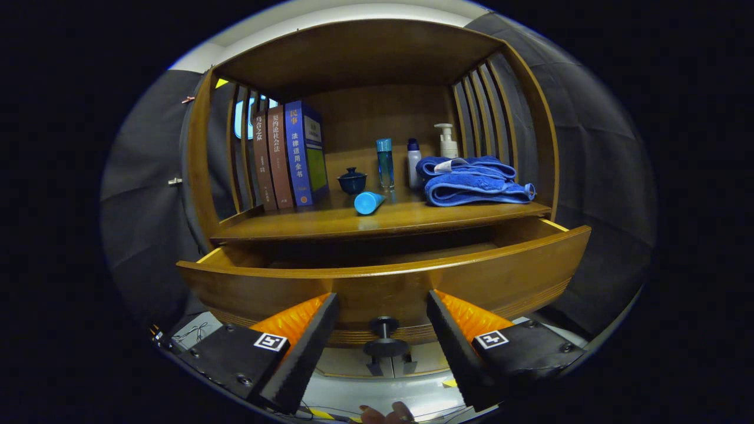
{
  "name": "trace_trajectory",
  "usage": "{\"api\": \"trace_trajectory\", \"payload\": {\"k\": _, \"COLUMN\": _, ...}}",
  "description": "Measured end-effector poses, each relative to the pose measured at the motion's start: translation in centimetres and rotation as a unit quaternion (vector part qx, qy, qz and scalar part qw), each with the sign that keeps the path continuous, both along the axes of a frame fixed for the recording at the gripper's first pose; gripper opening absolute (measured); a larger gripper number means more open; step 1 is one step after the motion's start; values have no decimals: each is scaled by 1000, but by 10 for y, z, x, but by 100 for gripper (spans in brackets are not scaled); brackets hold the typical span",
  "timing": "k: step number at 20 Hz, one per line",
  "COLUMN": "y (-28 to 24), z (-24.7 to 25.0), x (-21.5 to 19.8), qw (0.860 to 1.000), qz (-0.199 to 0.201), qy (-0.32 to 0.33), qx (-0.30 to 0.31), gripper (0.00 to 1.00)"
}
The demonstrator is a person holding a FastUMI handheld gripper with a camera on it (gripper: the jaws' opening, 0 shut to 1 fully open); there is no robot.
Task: Pull open the drawer, take out the items inside it, and place them on the countertop above the cabinet.
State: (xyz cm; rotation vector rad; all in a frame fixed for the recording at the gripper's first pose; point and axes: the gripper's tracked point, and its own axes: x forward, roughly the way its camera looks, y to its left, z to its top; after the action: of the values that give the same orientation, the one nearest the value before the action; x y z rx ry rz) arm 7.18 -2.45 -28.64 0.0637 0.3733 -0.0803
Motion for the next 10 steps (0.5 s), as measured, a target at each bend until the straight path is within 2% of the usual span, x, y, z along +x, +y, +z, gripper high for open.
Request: {"api": "trace_trajectory", "payload": {"k": 10, "y": -4, "z": -8, "x": 53, "qw": 1000, "qz": 0, "qy": -4, "qx": -2, "gripper": 100}}
